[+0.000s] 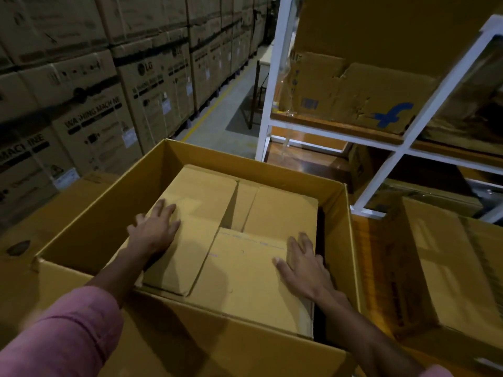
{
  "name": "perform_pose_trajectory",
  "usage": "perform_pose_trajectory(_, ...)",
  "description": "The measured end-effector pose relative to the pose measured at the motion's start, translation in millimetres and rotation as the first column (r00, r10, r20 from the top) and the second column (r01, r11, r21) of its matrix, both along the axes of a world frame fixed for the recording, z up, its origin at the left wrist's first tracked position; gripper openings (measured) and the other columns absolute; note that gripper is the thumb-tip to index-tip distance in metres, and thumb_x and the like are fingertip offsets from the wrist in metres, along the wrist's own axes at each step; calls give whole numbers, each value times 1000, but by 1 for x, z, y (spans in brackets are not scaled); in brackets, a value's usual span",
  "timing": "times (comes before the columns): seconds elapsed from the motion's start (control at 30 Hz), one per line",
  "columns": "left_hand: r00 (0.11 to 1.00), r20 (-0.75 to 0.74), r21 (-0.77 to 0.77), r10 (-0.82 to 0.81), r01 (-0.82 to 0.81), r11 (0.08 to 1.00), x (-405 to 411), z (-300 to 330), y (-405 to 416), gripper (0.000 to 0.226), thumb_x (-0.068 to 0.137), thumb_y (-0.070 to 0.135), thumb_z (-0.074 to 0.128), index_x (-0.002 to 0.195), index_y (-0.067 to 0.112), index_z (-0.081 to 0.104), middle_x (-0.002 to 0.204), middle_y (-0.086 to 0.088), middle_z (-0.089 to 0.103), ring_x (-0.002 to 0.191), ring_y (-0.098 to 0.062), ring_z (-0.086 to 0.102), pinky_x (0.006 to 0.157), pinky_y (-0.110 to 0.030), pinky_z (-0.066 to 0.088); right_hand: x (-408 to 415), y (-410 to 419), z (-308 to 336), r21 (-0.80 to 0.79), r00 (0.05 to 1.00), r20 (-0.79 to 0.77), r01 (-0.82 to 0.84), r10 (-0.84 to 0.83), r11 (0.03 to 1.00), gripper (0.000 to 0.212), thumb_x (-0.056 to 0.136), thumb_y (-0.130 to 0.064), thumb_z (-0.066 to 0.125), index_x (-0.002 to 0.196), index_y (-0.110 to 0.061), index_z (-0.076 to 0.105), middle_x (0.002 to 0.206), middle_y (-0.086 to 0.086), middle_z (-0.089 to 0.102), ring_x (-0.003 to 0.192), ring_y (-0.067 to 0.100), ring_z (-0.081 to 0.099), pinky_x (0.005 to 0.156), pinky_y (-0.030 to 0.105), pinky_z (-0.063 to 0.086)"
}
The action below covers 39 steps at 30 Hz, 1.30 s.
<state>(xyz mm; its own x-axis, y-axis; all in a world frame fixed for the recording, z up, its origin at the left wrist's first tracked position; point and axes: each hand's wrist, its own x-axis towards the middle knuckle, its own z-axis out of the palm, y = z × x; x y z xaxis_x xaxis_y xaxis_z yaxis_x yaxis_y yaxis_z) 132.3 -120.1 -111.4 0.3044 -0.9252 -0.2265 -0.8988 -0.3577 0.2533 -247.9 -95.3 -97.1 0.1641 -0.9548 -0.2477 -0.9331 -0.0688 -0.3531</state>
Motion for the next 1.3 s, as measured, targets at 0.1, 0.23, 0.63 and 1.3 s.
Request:
perform_pose_trajectory(0.1, 1000, -10, -4, 13, -13, 1000, 1, -2, -1, 61, 104, 59, 35, 160, 42, 18, 171, 10, -2, 147, -46, 21, 113, -67, 26, -8, -5, -5, -11, 999, -11, -43, 43, 999, 86, 91, -79, 32, 160, -33, 12, 170, -6, -9, 143, 47, 31, 107, 56, 39)
perform_pose_trajectory(0.23, 1000, 8, -4, 23, -23, 1000, -4, 1, -2, 61, 104, 58, 36, 160, 40, 19, 171, 10, -1, 147, -46, 22, 113, -66, 27, -20, -15, -10, -23, 997, -20, -75, 75, 997, 93, 84, -86, 22, 160, -33, 13, 170, -10, -7, 148, 40, 28, 113, 56, 36)
perform_pose_trajectory(0.63, 999, -23, -22, 23, -23, 999, -16, 5, 2, 60, 104, 55, 38, 159, 38, 22, 171, 8, 0, 146, -48, 23, 112, -66, 27, -34, -24, -15, -51, 995, -39, -96, 95, 994, 92, 85, -85, 21, 160, -32, 14, 171, -7, -4, 147, 41, 32, 113, 56, 37)
perform_pose_trajectory(1.3, 630, 289, 89, -721, 732, 675, -127, 27, 16, 63, 107, 49, 30, 162, 22, 16, 171, -5, 10, 158, -24, 1, 125, -54, 2, 57, -13, 2, -132, 898, -196, -422, 394, 897, 63, 105, -46, 34, 159, -14, 27, 168, 10, 20, 154, 33, 14, 127, 47, 13)
